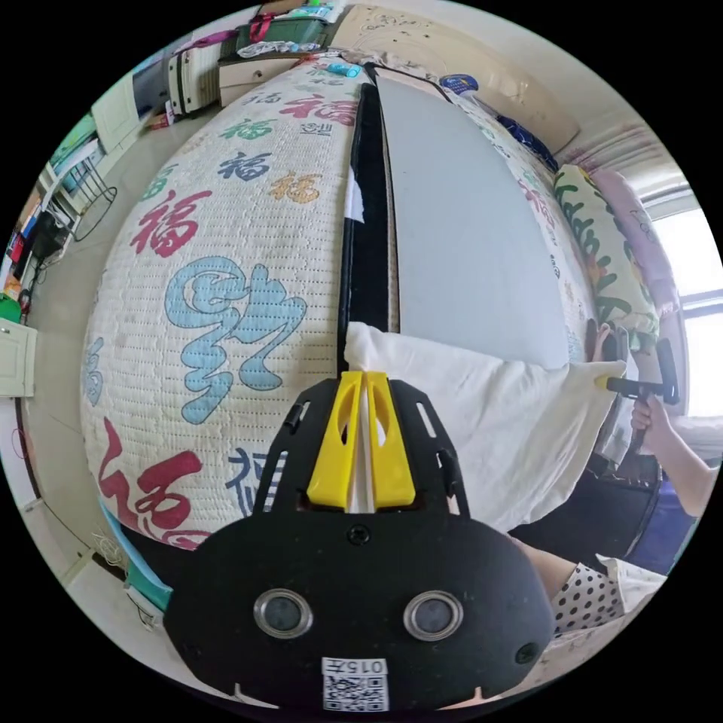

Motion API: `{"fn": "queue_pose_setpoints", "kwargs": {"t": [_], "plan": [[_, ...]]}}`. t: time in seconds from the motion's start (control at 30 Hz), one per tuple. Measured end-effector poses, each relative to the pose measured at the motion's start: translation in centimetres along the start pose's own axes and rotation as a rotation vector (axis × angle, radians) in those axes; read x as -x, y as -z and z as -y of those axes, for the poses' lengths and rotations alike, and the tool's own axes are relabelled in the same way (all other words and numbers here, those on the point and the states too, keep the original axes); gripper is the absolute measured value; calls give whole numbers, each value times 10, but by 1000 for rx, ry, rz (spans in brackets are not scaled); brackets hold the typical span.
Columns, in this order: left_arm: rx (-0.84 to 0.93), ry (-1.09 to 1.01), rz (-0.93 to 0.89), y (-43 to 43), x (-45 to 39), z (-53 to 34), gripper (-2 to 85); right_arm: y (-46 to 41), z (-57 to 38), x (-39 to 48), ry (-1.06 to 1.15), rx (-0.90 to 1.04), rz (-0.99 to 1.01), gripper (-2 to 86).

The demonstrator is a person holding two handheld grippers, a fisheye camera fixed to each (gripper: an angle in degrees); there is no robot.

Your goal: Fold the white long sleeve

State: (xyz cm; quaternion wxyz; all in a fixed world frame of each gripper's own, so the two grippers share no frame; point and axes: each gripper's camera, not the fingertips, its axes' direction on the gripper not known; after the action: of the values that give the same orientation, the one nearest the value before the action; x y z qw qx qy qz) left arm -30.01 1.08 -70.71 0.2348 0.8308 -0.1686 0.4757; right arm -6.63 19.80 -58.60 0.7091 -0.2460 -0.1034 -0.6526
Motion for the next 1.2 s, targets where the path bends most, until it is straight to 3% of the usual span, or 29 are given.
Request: {"fn": "queue_pose_setpoints", "kwargs": {"t": [0.27,0.37,0.47,0.57,0.7,0.83,0.93,1.2], "plan": [[-121,129,25,12,-15,50,8,8,62,-6,-22,-43,-36,64],[-85,123,67,2,-33,76,13,17,68,7,49,-79,-173,72],[-73,84,116,3,-59,92,35,35,47,39,219,-161,-327,62],[-128,50,210,31,-93,94,56,34,5,84,566,-137,-426,63],[-95,-411,195,57,-187,77,74,-3,-70,135,1027,18,-400,79],[258,-827,35,20,-279,37,114,-54,-130,160,1307,239,-337,86],[413,-1067,36,-9,-329,-1,120,-79,-144,164,1368,253,-427,90],[463,-1371,245,-50,-354,-52,61,-118,-123,159,1263,350,-513,40]]}}
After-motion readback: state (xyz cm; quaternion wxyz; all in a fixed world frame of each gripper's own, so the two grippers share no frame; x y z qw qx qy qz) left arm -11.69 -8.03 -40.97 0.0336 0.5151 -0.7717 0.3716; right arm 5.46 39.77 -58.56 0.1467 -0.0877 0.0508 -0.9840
